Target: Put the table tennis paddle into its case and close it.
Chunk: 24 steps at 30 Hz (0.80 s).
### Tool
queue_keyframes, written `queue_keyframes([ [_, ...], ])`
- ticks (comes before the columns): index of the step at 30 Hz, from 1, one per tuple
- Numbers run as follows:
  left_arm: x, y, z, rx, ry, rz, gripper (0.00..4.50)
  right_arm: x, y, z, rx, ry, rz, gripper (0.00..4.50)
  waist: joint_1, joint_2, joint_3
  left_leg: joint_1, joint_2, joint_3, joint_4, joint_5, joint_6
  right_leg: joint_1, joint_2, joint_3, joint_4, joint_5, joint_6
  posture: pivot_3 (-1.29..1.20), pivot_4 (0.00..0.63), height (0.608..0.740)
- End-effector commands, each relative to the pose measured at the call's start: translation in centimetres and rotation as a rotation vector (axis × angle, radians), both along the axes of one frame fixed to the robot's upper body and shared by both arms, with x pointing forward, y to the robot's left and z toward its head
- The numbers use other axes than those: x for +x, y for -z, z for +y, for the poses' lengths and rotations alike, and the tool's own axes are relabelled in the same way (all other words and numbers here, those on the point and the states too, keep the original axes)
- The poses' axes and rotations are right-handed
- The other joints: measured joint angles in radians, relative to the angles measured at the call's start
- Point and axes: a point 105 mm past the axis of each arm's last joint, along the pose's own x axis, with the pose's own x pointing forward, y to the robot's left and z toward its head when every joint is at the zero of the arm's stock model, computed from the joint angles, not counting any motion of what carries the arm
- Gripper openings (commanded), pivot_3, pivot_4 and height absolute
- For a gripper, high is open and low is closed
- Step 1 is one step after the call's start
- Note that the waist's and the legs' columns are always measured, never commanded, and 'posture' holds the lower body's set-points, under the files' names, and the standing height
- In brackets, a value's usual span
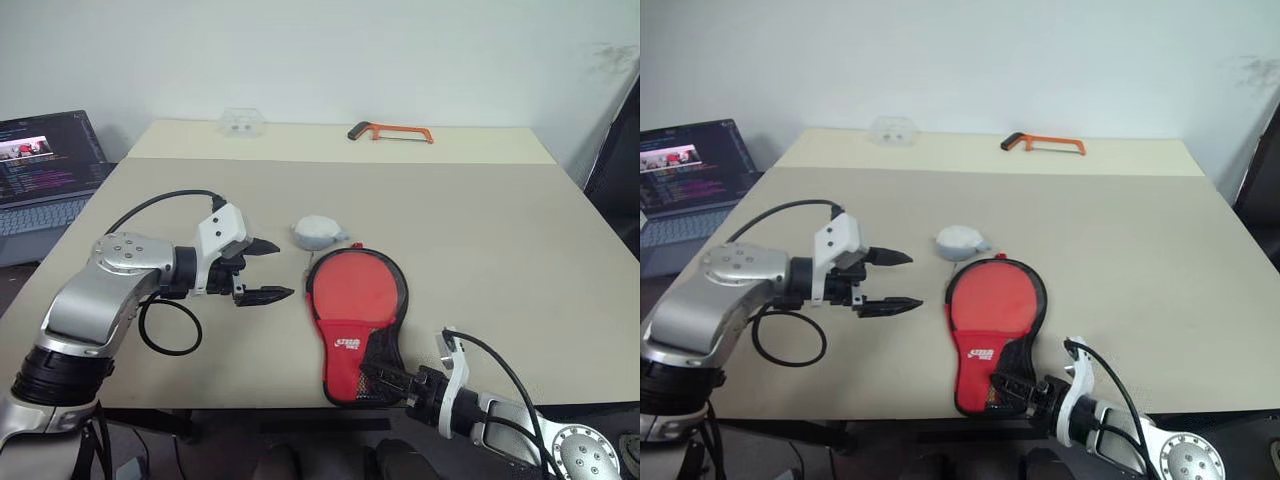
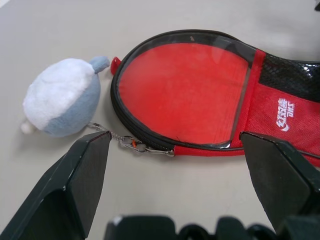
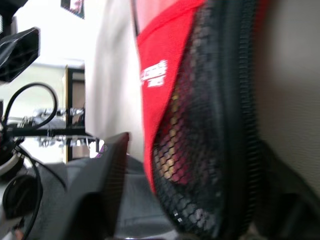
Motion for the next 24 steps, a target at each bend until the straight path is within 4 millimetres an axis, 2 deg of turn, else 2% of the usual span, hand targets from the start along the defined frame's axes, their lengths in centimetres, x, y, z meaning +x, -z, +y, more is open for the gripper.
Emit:
queue_keyframes([
  [1,1.1,-1.5,0.0,-0.029,-0.030,-0.094,4.50,0.2,-0.6,-4.5,-0.269,-0.105,-0.201,4.48,0.011,0.000,0.000,0.000,-0.001,0.001,0.001,0.000,0.000,0.001,-0.001,0.001,0.000,0.000,0.001,0.00,0.150,0.740],
  [3,1.8,-2.0,0.1,-0.058,-0.067,-0.133,4.50,0.2,-1.4,-7.5,-0.446,-0.207,-0.315,4.48,0.026,0.000,0.000,0.002,-0.001,0.001,0.002,0.000,0.000,0.004,-0.001,0.001,-0.003,0.000,0.003,0.00,0.150,0.740],
  [5,2.5,-2.5,0.1,-0.088,-0.100,-0.165,4.50,1.0,-2.9,-10.0,-0.534,-0.230,-0.401,4.48,0.041,-0.001,0.000,0.004,-0.002,0.001,0.003,0.000,0.000,0.007,-0.002,0.000,-0.004,0.000,0.004,0.00,0.150,0.740],
  [7,3.2,-3.1,0.1,-0.110,-0.124,-0.211,4.50,2.4,-6.0,-10.6,-0.548,-0.234,-0.545,4.48,0.044,-0.002,0.000,0.005,0.000,-0.001,0.003,0.000,0.001,0.009,0.000,-0.001,-0.005,0.000,0.004,0.00,0.150,0.740],
  [10,4.4,-3.8,-0.1,-0.106,-0.136,-0.267,4.50,4.1,-10.1,-8.7,-0.516,-0.251,-0.792,4.48,0.038,-0.002,0.000,0.006,0.000,-0.001,0.003,0.001,0.001,0.009,0.001,-0.001,-0.003,0.000,0.004,0.00,0.150,0.740],
  [14,6.3,-4.1,-0.6,-0.062,-0.136,-0.308,4.50,5.8,-12.3,-5.2,-0.472,-0.273,-1.008,4.48,0.034,-0.003,0.000,0.006,0.000,-0.001,0.003,0.001,0.001,0.009,0.001,-0.001,-0.004,0.000,0.004,0.00,0.150,0.740],
  [17,9.1,-4.3,-1.2,-0.060,-0.192,-0.307,4.50,8.6,-12.2,-2.4,-0.497,-0.200,-1.139,4.48,0.036,-0.003,0.000,0.005,-0.001,-0.001,0.003,0.001,0.001,0.009,0.001,-0.001,-0.004,0.002,0.001,0.00,0.150,0.740],
  [20,11.6,-3.6,-1.7,-0.009,-0.241,-0.311,4.50,11.4,-10.9,-0.4,-0.515,-0.081,-1.154,4.48,0.040,-0.003,0.000,0.004,-0.001,-0.002,0.006,0.001,0.001,0.008,0.001,-0.002,-0.003,0.002,0.002,0.00,0.150,0.740],
  [21,12.2,-3.5,-2.0,-0.008,-0.242,-0.309,4.50,12.2,-10.2,0.1,-0.519,-0.036,-1.138,4.48,0.041,-0.003,0.000,0.004,-0.001,-0.001,0.006,0.001,0.001,0.008,0.001,-0.001,-0.003,0.002,0.001,0.00,0.150,0.740],
  [24,13.4,-3.4,-4.4,-0.054,-0.195,-0.265,4.50,13.3,-6.2,1.6,-0.603,-0.021,-1.100,4.48,0.046,-0.003,0.000,0.001,-0.001,0.000,0.007,0.001,0.001,0.006,0.000,-0.002,-0.003,0.003,0.001,0.00,0.150,0.740],
])
